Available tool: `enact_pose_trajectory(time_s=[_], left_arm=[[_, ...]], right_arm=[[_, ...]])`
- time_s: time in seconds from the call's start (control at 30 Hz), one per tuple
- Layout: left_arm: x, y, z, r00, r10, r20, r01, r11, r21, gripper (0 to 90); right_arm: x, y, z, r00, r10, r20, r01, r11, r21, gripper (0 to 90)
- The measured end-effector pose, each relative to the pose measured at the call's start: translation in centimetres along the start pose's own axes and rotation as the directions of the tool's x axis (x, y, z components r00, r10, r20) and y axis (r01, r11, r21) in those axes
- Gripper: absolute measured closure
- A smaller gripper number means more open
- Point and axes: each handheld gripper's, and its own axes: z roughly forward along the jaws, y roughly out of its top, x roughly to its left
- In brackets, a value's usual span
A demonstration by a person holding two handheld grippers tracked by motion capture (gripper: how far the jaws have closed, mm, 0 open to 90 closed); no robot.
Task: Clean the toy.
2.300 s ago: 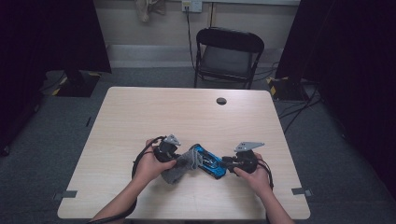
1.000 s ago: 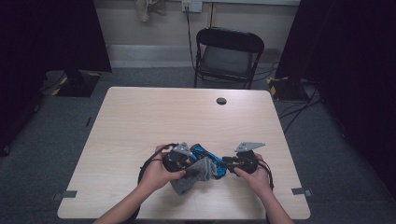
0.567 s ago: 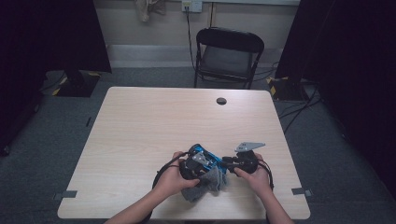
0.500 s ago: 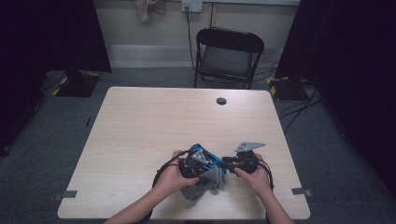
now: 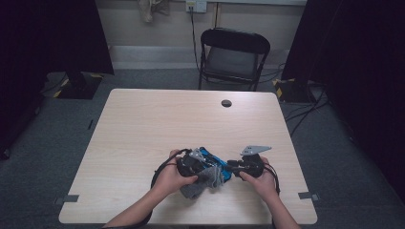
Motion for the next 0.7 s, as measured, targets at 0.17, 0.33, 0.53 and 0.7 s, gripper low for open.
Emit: enact_pose_trajectory(time_s=[0.17,0.33,0.53,0.7], left_arm=[[0.8,-0.4,-0.6,0.9992,-0.033,-0.020,0.033,0.9994,-0.012,69.6],[1.9,-0.9,-1.1,0.9968,-0.078,-0.017,0.077,0.9966,-0.030,69.6],[2.3,-1.0,-1.5,0.9963,-0.080,-0.030,0.080,0.9964,-0.030,69.6],[2.5,-1.1,-1.8,0.9959,-0.079,-0.046,0.077,0.9966,-0.029,69.6]], right_arm=[[0.0,0.0,0.0,1.0000,0.000,-0.001,0.000,1.0000,-0.002,69.3],[0.0,0.0,0.0,1.0000,0.001,-0.003,-0.001,1.0000,-0.003,69.3],[0.0,0.0,0.0,1.0000,0.001,-0.002,-0.001,1.0000,-0.002,69.3],[0.0,-0.1,0.0,1.0000,0.003,-0.003,-0.003,1.0000,-0.003,69.3]])
